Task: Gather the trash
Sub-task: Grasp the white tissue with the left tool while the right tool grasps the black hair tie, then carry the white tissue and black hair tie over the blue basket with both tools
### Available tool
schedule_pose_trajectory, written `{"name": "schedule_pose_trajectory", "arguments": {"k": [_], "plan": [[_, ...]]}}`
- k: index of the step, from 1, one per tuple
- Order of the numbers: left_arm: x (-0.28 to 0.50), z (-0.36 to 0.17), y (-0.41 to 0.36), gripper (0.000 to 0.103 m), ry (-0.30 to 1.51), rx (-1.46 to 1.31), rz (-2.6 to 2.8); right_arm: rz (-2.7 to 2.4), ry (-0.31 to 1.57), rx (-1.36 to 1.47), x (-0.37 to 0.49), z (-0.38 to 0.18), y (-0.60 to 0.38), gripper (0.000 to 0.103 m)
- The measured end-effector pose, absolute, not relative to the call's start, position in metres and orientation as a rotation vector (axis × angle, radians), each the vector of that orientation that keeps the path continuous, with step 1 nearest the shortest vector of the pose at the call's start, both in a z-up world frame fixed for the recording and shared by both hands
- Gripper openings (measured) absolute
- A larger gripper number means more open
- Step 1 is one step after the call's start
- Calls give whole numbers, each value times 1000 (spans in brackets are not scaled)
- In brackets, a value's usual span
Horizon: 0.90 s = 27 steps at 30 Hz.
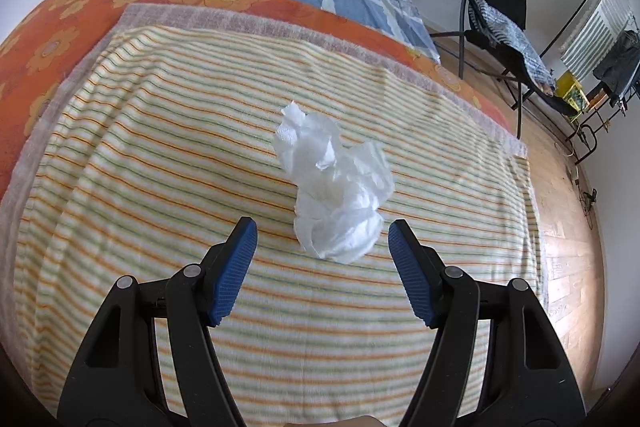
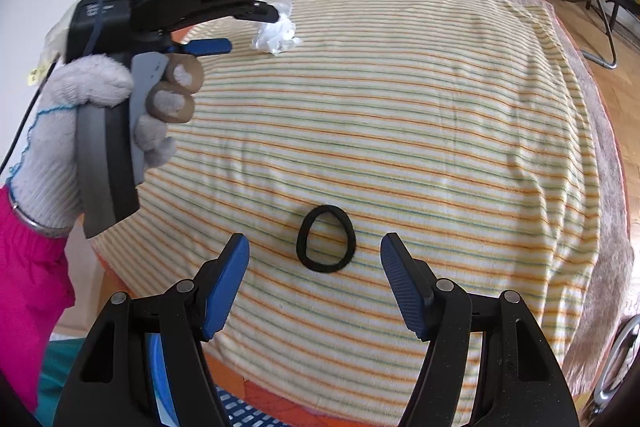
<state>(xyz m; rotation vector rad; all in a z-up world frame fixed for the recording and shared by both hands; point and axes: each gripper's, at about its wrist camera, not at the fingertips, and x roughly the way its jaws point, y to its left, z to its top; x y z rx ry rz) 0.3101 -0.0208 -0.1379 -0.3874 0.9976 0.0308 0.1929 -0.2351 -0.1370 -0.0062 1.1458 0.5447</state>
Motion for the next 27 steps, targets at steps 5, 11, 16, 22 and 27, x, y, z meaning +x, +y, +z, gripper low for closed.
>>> {"name": "schedule_pose_trajectory", "arguments": {"k": [5,11,16,22,27], "plan": [[317,-157,-20,70,1027,-379,30,544,1158,-55,197,-148,-223,68],[318,-156,-24,53,1013,-341,20,524,1138,-149,198,-152,-214,61],[317,-155,-26,33,1014,-304,11,494,1119,-234,193,-153,-208,36],[312,-146,-24,31,1001,-296,6,510,1117,-214,191,-149,-212,8],[305,-134,-18,31,987,-288,5,509,1097,-199,189,-142,-214,7]]}}
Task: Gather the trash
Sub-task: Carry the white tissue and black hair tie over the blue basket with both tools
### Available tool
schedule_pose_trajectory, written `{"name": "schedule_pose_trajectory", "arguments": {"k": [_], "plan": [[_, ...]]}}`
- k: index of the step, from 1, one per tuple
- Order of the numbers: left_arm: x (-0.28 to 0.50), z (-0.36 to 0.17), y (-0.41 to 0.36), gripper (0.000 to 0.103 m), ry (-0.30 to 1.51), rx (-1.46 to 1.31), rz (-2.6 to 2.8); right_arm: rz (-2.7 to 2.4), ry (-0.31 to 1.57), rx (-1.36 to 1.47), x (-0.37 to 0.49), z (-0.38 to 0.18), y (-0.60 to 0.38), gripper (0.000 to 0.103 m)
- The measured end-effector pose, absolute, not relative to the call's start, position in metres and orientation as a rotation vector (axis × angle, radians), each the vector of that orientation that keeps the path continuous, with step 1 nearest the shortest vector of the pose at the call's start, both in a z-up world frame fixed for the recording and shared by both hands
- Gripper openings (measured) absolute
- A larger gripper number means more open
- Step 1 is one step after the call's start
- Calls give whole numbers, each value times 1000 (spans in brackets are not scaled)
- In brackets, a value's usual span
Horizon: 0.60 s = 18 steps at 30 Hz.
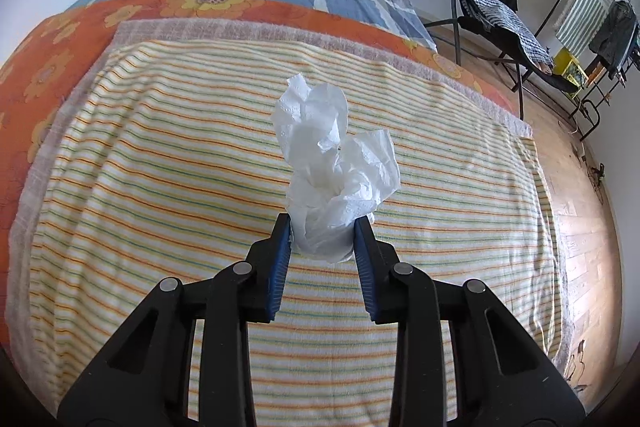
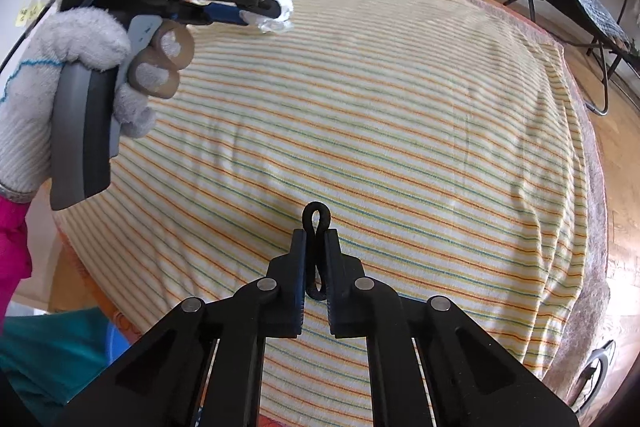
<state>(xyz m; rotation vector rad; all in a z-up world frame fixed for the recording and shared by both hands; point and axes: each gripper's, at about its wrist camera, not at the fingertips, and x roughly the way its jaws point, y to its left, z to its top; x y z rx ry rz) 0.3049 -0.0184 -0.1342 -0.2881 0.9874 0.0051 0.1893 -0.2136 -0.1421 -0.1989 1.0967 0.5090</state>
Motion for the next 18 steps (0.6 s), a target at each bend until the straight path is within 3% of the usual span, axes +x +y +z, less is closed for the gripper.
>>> {"name": "schedule_pose_trajectory", "arguments": {"k": [18], "plan": [[207,-52,-16,31,892,-241,-49,532,916,-96,142,-63,-220,7]]}}
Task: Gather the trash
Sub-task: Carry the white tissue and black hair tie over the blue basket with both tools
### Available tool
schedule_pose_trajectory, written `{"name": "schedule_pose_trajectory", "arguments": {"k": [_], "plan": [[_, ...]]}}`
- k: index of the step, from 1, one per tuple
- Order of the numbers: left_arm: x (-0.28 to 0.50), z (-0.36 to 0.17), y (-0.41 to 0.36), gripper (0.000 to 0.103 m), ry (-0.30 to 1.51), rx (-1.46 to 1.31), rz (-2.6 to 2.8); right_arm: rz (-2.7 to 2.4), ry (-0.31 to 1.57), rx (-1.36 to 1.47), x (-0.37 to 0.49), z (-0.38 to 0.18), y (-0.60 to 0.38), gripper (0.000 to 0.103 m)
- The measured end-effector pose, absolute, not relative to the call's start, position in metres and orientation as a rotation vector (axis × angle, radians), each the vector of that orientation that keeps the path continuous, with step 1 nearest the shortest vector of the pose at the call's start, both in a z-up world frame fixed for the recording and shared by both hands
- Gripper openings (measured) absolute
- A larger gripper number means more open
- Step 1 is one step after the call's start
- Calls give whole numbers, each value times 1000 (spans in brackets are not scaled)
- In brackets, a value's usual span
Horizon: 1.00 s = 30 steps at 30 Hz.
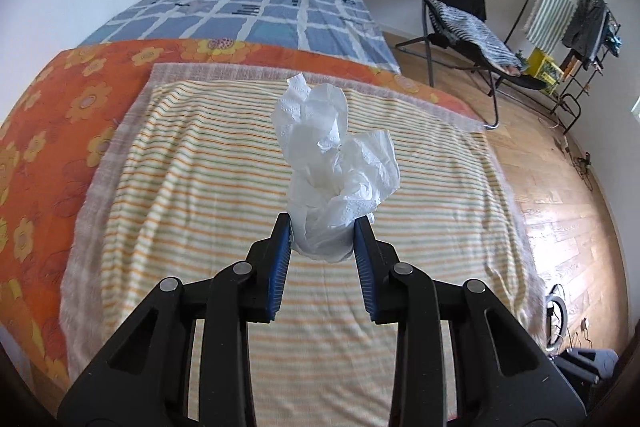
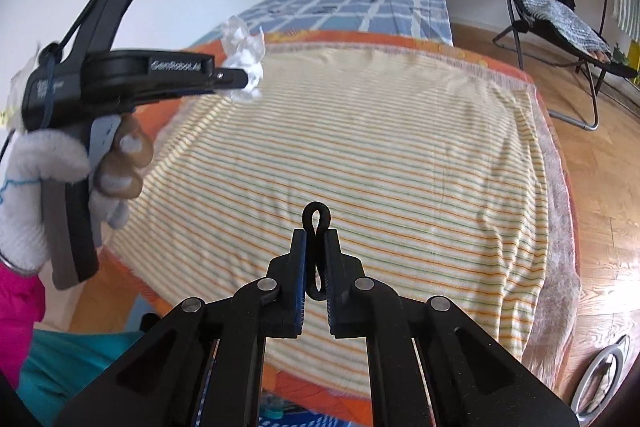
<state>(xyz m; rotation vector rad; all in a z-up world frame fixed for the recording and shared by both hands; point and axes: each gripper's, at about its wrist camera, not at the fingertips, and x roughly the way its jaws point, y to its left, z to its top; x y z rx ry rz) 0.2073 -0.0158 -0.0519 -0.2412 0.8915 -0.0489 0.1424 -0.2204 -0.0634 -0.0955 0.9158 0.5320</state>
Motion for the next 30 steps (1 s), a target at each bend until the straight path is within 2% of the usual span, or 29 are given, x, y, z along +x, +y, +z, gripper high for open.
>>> {"name": "schedule_pose_trajectory", "arguments": {"k": [12,30], "plan": [[103,-18,-16,31,851,-207,-120,609,845,-34,90,-33,-221,7],[-13,-56,-22,31,933,-246,-208,669,873,-16,33,-48,-227,7]]}}
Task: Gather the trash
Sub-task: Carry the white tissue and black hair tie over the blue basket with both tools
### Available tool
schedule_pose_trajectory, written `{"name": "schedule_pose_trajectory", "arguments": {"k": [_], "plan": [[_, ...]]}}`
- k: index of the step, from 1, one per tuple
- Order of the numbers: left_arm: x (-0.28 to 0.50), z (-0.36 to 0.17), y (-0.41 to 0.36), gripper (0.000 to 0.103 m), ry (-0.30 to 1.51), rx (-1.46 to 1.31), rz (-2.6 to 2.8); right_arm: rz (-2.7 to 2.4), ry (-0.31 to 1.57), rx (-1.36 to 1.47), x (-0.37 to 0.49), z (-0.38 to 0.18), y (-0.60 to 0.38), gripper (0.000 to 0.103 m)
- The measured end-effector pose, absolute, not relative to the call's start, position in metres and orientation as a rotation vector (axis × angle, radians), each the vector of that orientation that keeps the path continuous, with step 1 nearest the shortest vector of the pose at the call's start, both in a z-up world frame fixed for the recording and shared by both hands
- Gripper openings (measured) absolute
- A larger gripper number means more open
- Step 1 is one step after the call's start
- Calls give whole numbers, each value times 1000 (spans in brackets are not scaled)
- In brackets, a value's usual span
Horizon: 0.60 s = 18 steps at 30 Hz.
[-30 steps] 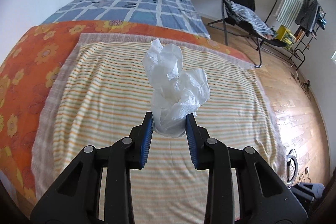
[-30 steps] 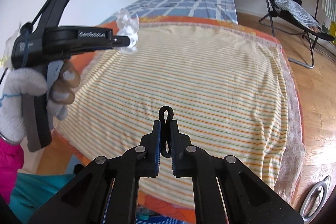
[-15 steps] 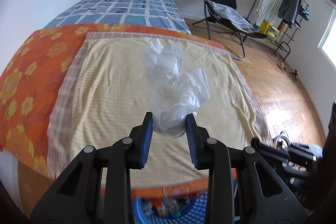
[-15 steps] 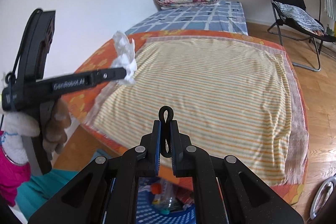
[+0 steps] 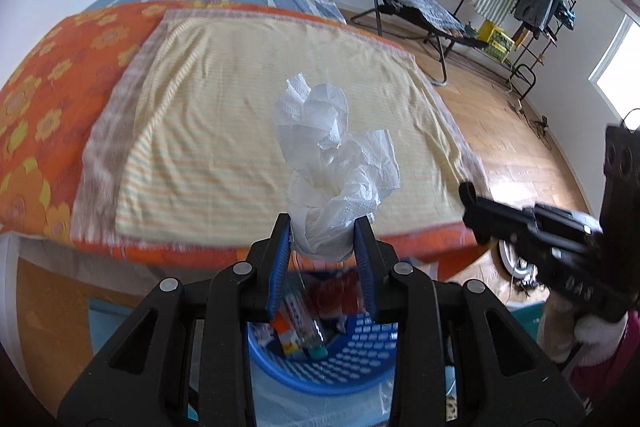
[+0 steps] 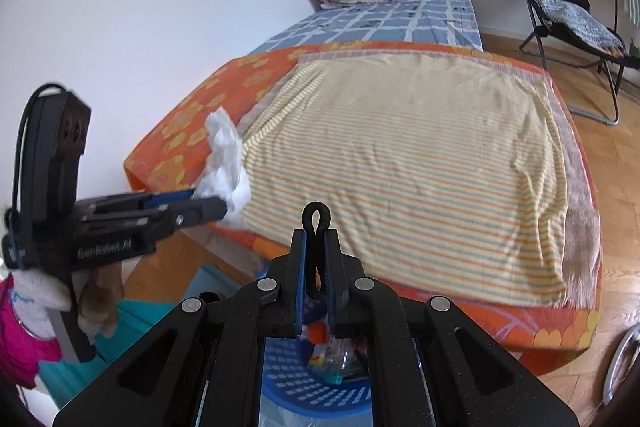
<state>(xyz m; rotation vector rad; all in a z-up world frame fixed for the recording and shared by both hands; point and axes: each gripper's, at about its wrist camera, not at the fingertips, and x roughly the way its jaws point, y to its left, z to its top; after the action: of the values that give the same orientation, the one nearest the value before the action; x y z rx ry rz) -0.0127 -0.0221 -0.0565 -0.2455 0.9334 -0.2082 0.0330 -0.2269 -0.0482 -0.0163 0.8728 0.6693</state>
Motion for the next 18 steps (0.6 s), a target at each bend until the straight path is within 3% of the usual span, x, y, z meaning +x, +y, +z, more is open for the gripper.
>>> {"name": "schedule_pose_trajectory", "arguments": {"k": [18], "plan": [[-57,-93,-49,31,1018,-239,-257,633,1010,32,10,-99,-248,7]]}}
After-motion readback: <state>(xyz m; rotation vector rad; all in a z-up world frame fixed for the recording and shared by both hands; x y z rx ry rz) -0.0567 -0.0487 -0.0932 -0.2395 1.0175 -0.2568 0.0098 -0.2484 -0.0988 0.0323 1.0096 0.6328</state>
